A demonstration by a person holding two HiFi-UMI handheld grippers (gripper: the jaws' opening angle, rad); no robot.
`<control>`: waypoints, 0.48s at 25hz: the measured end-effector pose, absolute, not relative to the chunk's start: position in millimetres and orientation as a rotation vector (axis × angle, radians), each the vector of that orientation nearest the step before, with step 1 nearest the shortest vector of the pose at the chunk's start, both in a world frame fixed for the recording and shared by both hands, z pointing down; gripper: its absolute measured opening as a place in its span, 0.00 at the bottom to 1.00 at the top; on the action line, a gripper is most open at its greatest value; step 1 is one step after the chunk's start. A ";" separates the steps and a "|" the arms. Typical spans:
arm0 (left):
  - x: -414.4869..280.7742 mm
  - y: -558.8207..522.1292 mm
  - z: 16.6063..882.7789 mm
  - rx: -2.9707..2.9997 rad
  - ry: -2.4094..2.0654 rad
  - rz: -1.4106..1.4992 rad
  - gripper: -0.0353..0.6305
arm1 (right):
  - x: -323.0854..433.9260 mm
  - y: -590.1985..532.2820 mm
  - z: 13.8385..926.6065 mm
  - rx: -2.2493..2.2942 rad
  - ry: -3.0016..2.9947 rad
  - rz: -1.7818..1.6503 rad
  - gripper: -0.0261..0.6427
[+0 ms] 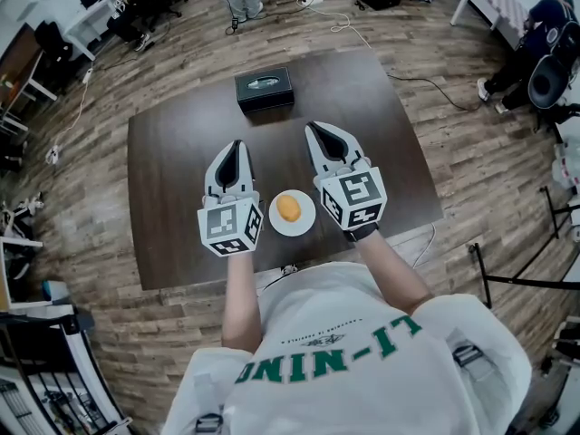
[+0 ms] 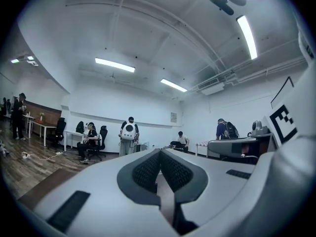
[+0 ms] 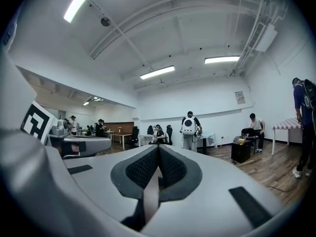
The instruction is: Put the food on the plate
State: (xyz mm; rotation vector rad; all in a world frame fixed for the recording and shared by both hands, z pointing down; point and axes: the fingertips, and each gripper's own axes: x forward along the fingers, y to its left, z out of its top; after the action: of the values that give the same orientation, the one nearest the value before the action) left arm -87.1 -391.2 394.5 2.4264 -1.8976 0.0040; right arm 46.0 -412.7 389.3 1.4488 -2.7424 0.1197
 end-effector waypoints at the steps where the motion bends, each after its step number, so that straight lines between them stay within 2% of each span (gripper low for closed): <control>1: -86.6 -392.6 394.5 2.428 -1.895 0.003 0.07 | 46.1 -413.8 389.1 1.450 -2.741 0.118 0.06; 12: -90.9 -408.0 402.6 2.418 -1.867 -0.008 0.07 | 43.4 -425.3 392.4 1.466 -2.710 0.111 0.06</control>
State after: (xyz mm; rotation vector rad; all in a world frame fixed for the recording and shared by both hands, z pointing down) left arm -90.9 -408.0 402.6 2.4180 -1.8670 -0.0076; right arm 43.4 -425.3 392.4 1.4655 -2.7102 0.1112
